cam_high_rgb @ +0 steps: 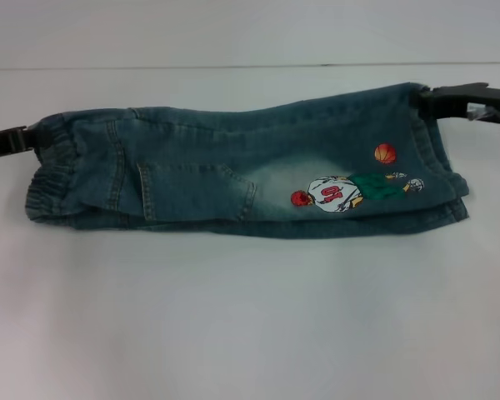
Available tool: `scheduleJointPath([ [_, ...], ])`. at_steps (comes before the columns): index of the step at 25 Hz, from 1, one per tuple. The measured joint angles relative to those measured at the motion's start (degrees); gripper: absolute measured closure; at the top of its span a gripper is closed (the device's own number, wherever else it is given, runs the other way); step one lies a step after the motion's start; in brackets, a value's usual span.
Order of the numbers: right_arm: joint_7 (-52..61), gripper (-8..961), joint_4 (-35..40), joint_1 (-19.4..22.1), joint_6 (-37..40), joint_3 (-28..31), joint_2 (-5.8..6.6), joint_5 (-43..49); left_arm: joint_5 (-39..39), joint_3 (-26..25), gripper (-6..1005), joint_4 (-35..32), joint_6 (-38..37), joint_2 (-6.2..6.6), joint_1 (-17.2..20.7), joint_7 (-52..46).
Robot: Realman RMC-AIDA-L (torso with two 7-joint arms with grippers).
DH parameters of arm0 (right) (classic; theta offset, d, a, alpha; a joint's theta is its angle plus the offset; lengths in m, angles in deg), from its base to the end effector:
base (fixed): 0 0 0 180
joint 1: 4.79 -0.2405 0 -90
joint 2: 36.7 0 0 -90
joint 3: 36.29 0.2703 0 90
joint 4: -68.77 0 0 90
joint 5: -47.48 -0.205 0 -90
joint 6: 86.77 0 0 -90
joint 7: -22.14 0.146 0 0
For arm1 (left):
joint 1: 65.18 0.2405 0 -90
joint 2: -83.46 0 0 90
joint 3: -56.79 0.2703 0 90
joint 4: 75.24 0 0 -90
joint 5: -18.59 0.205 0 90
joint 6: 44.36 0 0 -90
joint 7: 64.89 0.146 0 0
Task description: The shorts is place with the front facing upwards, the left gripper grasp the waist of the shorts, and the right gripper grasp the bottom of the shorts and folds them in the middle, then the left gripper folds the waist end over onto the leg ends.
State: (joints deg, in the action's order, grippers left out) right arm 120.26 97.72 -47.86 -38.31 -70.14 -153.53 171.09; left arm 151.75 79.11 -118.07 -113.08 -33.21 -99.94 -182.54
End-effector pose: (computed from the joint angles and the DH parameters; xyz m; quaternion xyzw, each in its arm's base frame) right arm 0.2892 0.4448 0.0099 -0.8337 0.3891 0.1430 0.3647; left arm -0.3309 0.3909 0.0607 -0.7639 -0.5291 -0.1958 0.3132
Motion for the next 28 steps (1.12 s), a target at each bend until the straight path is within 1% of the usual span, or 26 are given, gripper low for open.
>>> scheduleJointPath([
  [3,0.6,896,-1.1,-0.5,-2.1,-1.9,-0.31,0.1,0.2,1.2,954,0.0,1.3,-0.42,-0.2,-0.1],
  [7,2.2,879,-2.3,-0.9,-3.6,-2.8,-0.32,0.2,0.3,3.6,953,-0.1,2.0,-0.98,-0.3,-0.6],
  [9,2.2,870,-2.3,-0.9,-3.7,-3.1,-0.31,0.2,0.3,3.9,877,-0.2,2.3,-1.18,-0.3,-0.6],
  [11,2.3,862,-2.4,-0.8,-3.7,-3.2,-0.32,0.2,0.4,4.0,800,0.0,2.3,-1.06,-0.3,-0.6],
  [15,2.4,713,-2.3,-0.5,-3.5,-3.0,-0.33,0.1,0.5,4.0,664,-0.3,2.0,-0.76,-0.4,-0.7],
  [17,2.4,638,-2.2,-0.5,-3.4,-2.9,-0.33,0.1,0.7,4.0,600,-0.3,2.0,-0.47,-0.3,-0.7],
  [18,2.4,606,-2.3,-0.5,-3.4,-2.9,-0.33,0.0,1.6,4.1,567,-0.2,1.9,-0.13,-0.5,-1.0],
  [19,2.4,575,-2.3,-0.5,-3.4,-2.9,-0.33,0.0,1.6,4.1,544,-0.2,1.9,-0.13,-0.5,-1.0],
  [21,2.3,511,-2.3,-0.5,-3.4,-2.9,-0.38,0.0,3.2,4.1,499,-0.3,1.6,0.32,-0.9,-2.3],
  [25,2.1,384,-2.3,-0.5,-3.4,-2.8,-0.72,-0.1,6.8,4.1,409,-0.8,-0.6,1.92,-2.4,-5.7],
  [28,2.0,241,-2.2,-0.4,-2.6,-2.7,-1.04,-0.4,10.5,4.1,341,-2.3,-2.4,2.69,-3.4,-8.9],
])
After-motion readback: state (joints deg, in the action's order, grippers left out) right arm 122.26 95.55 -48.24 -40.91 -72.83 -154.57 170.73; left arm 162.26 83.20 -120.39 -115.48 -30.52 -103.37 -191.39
